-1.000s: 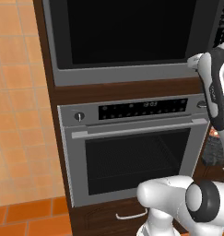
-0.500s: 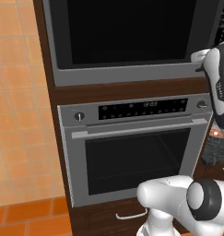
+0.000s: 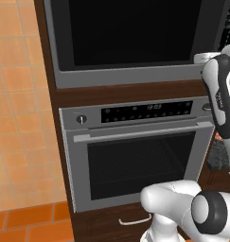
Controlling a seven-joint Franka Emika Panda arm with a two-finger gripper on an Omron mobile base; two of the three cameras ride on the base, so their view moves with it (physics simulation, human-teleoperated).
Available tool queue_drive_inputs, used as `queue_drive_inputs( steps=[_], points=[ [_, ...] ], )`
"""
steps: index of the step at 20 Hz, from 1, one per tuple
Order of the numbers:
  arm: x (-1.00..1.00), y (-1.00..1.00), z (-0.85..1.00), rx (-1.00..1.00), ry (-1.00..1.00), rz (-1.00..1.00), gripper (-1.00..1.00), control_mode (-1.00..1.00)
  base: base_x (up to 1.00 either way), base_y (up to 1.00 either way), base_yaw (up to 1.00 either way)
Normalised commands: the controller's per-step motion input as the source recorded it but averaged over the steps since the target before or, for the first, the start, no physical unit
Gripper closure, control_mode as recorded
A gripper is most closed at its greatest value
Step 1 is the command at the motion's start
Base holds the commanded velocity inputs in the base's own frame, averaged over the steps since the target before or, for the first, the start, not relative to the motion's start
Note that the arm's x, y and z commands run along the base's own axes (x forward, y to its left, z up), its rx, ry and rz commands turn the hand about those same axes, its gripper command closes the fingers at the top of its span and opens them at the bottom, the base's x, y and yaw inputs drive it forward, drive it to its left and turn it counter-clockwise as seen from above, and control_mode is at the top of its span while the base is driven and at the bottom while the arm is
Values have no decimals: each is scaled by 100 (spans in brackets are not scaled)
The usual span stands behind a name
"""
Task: Open the microwave, place the bowl with waffle inside the microwave, then close the microwave door and turn it on.
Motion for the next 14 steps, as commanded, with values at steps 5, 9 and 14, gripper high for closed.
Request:
queue_drive_inputs(
  steps=[5, 9, 14],
  points=[
    [-50, 2, 4, 0, -8, 3, 100, -100, 0, 0, 0],
    [-100, 11, 31, 0, -22, -14, 100, -100, 0, 0, 0],
    [-100, 10, 22, 0, -4, -40, 100, -100, 0, 0, 0]
  ],
)
